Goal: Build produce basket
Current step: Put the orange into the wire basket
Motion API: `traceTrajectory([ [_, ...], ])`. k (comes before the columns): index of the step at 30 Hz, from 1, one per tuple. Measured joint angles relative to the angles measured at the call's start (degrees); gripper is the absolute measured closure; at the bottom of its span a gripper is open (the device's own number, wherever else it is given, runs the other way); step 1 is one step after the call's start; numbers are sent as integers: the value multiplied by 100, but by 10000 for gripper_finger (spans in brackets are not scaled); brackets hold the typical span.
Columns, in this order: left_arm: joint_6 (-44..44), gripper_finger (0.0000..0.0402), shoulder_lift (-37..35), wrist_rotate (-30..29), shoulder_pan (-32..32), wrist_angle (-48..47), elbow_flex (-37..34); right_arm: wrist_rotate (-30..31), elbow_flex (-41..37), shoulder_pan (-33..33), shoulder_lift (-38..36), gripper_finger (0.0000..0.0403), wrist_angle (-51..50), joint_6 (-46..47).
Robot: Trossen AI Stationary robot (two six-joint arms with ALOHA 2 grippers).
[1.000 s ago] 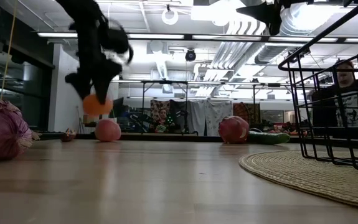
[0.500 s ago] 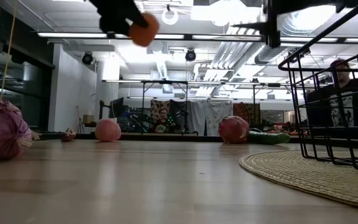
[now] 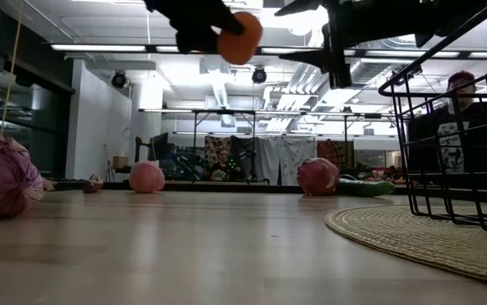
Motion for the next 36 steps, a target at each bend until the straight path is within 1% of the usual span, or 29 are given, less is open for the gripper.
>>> traceTrajectory([
  [4, -73, 91, 194, 59, 0, 169, -2, -122, 0, 0, 120, 126, 148, 17],
  [6, -142, 91, 209, 62, 0, 111, -2, -112, 0, 0, 119, 126, 152, -39],
  [10, -143, 91, 209, 64, 0, 105, -2, 80, 0, -4, 116, 126, 132, -14],
  [17, -121, 90, 209, 70, 0, 108, -2, 109, -2, -4, 116, 126, -82, -18],
  [21, 50, 90, 209, 301, 0, 110, -2, 377, -2, -4, 113, 126, -73, -23],
  [24, 86, 89, 209, 362, 0, 113, -2, 483, -2, -7, 112, 126, -33, 21],
  [27, 107, 89, 209, 367, 0, 128, -2, 467, -4, -7, 112, 126, 194, -33],
  [31, 160, 89, 209, 365, 0, 281, -2, 263, -4, -7, 112, 124, 507, -156],
  [34, 173, 89, 209, 365, 0, 380, -2, 164, -4, -7, 112, 108, 486, -136],
  [36, 239, 89, 209, 365, 0, 390, -2, 74, -4, -7, 112, 84, 413, -135],
])
